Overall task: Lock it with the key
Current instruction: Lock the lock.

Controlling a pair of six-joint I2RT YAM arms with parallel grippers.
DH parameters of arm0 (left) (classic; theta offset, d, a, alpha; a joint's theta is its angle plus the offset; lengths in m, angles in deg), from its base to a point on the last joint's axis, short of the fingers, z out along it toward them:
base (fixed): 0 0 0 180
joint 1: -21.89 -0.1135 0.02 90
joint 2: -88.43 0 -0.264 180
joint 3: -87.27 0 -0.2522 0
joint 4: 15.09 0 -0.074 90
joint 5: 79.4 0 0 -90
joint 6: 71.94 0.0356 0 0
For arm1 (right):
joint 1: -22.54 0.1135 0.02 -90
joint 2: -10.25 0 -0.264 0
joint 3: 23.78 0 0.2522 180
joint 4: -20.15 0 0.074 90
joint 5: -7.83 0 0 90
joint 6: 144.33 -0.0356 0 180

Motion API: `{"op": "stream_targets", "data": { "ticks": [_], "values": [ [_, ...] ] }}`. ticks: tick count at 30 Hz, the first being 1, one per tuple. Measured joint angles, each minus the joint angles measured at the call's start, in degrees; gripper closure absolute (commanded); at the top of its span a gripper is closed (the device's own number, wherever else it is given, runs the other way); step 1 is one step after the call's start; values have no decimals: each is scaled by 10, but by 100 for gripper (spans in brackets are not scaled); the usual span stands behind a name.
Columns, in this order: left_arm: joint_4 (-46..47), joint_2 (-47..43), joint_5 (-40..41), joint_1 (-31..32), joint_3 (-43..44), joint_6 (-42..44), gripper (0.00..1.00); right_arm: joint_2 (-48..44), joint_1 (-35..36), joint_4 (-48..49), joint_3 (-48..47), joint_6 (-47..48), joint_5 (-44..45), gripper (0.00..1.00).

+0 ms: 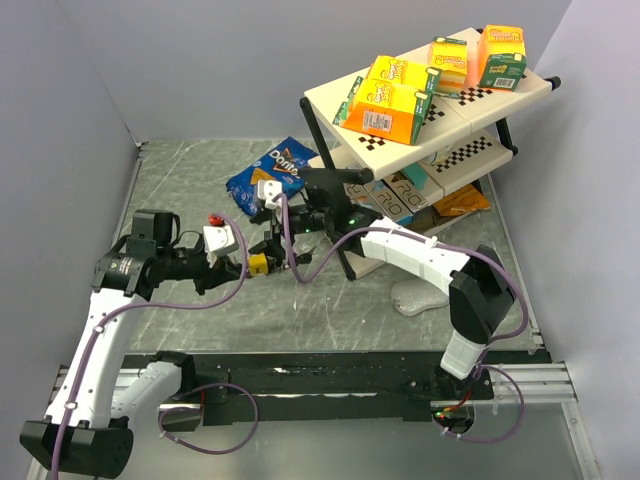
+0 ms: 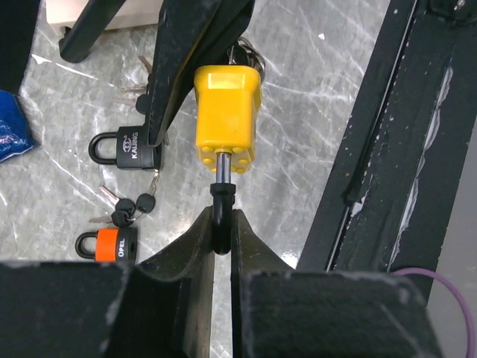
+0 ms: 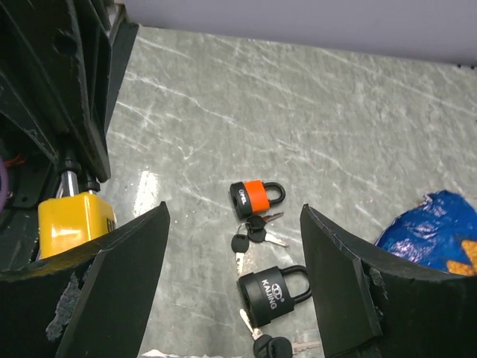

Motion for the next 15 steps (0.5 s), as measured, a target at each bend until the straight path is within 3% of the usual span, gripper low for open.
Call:
{"op": "stream_targets", "data": {
  "ticks": [15],
  "values": [
    [-4,0,-37,4,15,-30,99,-99,-33,-143,15,102,-96,20]
  ]
}}
